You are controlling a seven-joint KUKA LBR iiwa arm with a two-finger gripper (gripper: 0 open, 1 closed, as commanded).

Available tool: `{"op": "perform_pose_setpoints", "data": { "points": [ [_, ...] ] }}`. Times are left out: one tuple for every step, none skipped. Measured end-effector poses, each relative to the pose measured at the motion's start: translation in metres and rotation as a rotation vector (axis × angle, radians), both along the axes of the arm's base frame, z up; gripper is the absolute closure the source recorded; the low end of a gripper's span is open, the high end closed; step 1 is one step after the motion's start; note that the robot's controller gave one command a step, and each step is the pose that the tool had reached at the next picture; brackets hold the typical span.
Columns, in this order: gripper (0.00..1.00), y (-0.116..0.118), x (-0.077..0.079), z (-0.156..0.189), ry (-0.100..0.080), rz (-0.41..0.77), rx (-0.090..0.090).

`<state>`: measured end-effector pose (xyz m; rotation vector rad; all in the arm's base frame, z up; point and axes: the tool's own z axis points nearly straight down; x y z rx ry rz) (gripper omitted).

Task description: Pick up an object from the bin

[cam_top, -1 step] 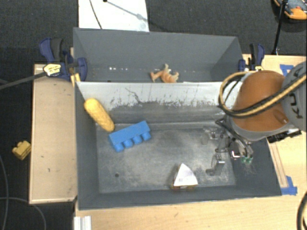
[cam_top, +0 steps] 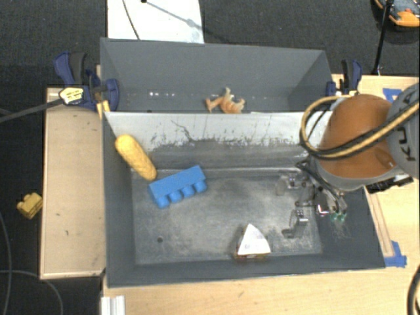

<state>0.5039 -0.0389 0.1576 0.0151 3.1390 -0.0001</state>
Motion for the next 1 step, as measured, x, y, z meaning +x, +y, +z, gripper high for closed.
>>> {"op": "perform_pose_setpoints", "data": {
  "points": [
    [0.0,0.0227,-0.003,-0.0307,-0.007,0.056,-0.002]
  ]
}}
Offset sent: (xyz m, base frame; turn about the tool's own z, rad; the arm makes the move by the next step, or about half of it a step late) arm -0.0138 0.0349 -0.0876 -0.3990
